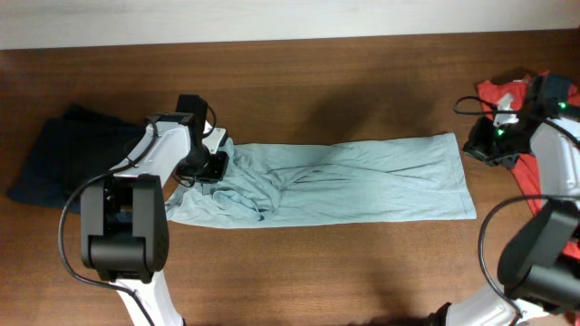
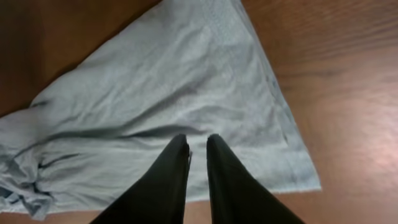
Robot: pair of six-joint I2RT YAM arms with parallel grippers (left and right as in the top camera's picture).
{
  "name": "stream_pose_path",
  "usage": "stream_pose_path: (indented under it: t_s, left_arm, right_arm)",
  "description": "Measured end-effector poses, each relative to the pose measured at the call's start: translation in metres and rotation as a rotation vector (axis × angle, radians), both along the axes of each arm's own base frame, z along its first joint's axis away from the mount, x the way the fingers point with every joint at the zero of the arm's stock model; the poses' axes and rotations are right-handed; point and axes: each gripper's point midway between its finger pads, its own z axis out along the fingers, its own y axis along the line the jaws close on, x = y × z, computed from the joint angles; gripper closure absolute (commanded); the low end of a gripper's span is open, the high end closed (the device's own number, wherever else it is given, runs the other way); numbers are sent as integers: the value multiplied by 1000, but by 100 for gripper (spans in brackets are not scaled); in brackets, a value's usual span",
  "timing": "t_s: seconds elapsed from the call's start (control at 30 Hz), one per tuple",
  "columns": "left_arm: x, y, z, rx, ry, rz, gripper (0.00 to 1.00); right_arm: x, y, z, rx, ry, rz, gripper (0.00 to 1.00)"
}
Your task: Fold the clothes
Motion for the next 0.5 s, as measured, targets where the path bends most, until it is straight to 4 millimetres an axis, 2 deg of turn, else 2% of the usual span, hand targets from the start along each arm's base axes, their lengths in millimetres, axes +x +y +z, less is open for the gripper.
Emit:
stream_pose_path:
  t_s: [0.1,0.23,0.33,0.4,0.5]
  left_arm:
    - [0,0,0,-1,-1,0,99]
    - [0,0,0,1,-1,3,100]
    - [0,1,0,-1,-1,6,99]
    - [0,1,0,-1,-1,7,99]
    - [0,1,0,-1,-1,7,100]
  right_arm:
    - [9,8,-13,7,6,26,84]
    - [14,24,-41,17,60,68,92]
    - [-4,29,-72,0,217,47,93]
    - [-14,26,-83,-20,280,29,92]
    - [-14,17,-94,-63,302,9,91]
